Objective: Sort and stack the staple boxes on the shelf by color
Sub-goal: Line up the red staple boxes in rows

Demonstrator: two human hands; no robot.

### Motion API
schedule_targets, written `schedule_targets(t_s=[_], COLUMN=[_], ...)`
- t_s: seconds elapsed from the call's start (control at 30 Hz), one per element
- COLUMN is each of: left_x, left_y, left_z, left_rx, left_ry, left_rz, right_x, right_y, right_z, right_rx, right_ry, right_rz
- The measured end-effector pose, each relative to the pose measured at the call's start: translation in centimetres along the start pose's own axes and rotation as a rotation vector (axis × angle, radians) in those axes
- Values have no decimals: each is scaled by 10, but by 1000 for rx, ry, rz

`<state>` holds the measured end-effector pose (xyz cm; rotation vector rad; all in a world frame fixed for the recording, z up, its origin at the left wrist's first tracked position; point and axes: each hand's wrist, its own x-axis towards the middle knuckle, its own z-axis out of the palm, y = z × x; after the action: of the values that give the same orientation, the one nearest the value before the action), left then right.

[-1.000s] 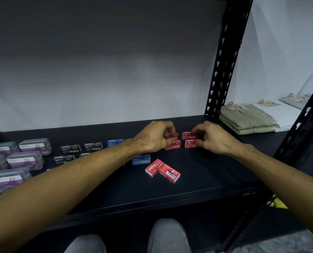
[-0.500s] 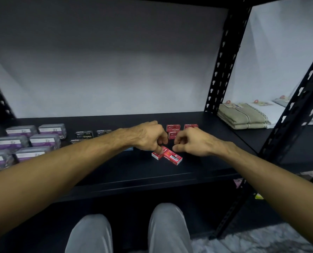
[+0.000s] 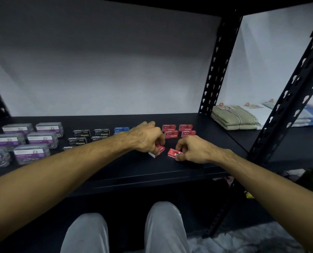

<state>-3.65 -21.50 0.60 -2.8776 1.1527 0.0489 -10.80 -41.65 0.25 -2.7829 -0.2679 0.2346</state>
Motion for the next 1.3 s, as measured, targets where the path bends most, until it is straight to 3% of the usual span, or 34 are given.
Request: schedule_targets(t_s=[0.33, 1.3], left_x=[2, 27], left_y=[15, 21], left_z=[-3, 8], left_rx=[-189, -296], left_ry=[41, -12], left_rz=[58, 23], right_x=[-3, -7], right_y=[22, 48], right_z=[-9, -17], right_rx=[18, 71], right_ry=[49, 92], right_rz=[42, 38])
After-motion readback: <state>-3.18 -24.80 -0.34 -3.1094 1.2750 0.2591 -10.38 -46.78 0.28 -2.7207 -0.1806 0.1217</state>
